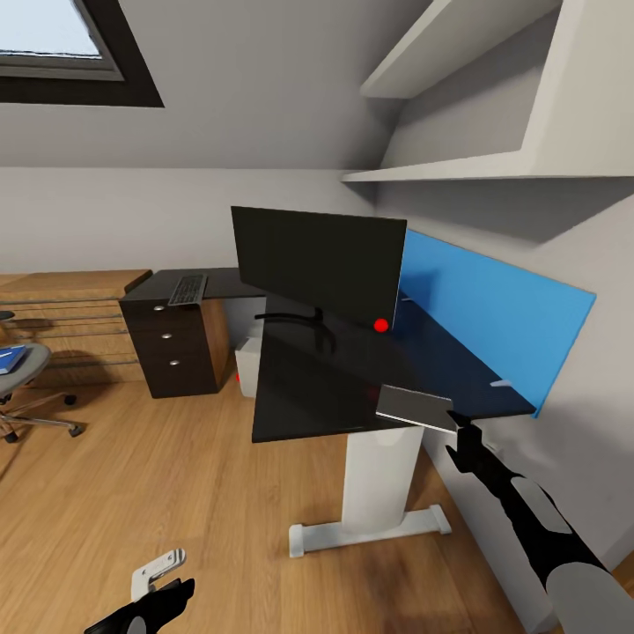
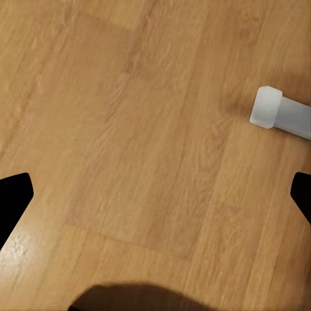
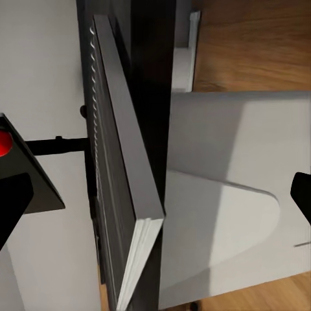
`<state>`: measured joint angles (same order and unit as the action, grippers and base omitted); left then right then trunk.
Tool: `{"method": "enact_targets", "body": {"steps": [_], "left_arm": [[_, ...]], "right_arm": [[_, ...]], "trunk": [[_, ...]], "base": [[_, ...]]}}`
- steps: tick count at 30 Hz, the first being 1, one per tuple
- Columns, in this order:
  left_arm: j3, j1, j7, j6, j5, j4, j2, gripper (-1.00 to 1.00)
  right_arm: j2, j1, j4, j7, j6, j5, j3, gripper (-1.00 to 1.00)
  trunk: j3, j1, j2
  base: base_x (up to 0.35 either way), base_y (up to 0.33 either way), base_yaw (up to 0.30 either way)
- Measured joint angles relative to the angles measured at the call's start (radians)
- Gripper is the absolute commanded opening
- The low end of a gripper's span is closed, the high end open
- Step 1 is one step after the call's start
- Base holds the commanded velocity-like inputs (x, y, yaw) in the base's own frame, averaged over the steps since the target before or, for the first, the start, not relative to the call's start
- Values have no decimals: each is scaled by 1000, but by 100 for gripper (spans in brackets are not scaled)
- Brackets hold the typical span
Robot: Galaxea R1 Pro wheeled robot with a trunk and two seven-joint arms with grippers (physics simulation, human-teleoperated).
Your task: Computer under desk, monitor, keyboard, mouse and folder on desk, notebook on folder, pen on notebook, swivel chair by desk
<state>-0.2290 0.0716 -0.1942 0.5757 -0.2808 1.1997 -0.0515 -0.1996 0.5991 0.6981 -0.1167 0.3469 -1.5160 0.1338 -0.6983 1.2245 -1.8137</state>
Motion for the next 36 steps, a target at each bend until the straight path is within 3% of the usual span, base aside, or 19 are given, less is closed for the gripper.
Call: {"method": "enact_targets", "body": {"steps": [26,29,36], "left_arm": [[1,0,0,0,-1,0,-1,100],[1,0,0,0,-1,0,-1,100],[1,0,0,0,0,0,-2,100]], "right_arm": [[0,0,-1,0,0,0,0,100],[0,0,-1,0,0,0,0,100],[0,0,-1,0,0,0,0,100]], "trunk": [[0,0,0],[9,-11,21],[9,-12,21]], "base": [[0,0,0],[0,0,0],[0,0,0]]}}
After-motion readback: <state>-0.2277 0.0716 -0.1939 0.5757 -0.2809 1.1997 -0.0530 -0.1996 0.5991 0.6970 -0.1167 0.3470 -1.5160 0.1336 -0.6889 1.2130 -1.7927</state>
